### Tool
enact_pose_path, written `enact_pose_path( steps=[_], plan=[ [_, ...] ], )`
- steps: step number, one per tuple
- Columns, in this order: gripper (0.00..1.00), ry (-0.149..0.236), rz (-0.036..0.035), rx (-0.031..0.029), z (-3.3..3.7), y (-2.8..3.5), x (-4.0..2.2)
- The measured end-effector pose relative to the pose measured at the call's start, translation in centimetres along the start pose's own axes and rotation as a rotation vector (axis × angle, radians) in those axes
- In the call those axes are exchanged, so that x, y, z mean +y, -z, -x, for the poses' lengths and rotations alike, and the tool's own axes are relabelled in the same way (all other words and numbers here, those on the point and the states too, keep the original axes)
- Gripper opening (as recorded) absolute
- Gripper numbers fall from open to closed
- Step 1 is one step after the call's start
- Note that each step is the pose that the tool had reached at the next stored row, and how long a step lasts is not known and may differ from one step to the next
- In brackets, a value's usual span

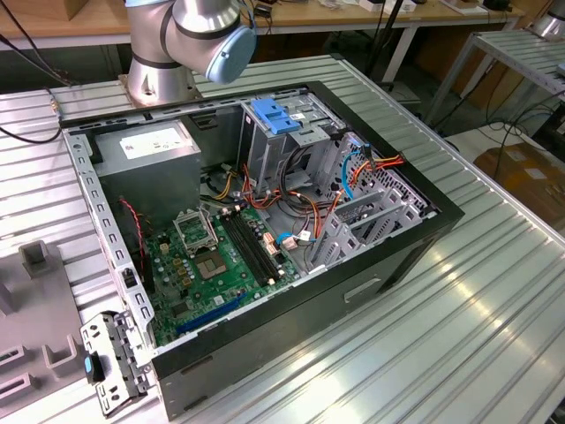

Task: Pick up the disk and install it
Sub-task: 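Pick up the disk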

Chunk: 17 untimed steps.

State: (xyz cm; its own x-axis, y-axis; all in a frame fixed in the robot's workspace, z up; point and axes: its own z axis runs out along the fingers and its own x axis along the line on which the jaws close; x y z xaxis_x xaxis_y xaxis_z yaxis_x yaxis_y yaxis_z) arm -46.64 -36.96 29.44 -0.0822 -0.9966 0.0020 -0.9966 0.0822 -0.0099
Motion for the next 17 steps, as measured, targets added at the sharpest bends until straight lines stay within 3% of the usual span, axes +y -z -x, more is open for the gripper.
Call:
enact_pose_path(
  steps=[1,2,5,6,17],
  plan=[
    [0.55,0.000,0.0000,0.0000,0.00,0.00,0.00],
    [0.47,0.000,0.0000,0.0000,0.00,0.00,0.00],
    [0.46,0.000,0.0000,0.0000,0.00,0.00,0.00],
    [0.39,0.000,0.0000,0.0000,0.00,0.00,0.00],
    [0.37,0.003,0.0000,0.0000,0.00,0.00,0.00]
  ],
)
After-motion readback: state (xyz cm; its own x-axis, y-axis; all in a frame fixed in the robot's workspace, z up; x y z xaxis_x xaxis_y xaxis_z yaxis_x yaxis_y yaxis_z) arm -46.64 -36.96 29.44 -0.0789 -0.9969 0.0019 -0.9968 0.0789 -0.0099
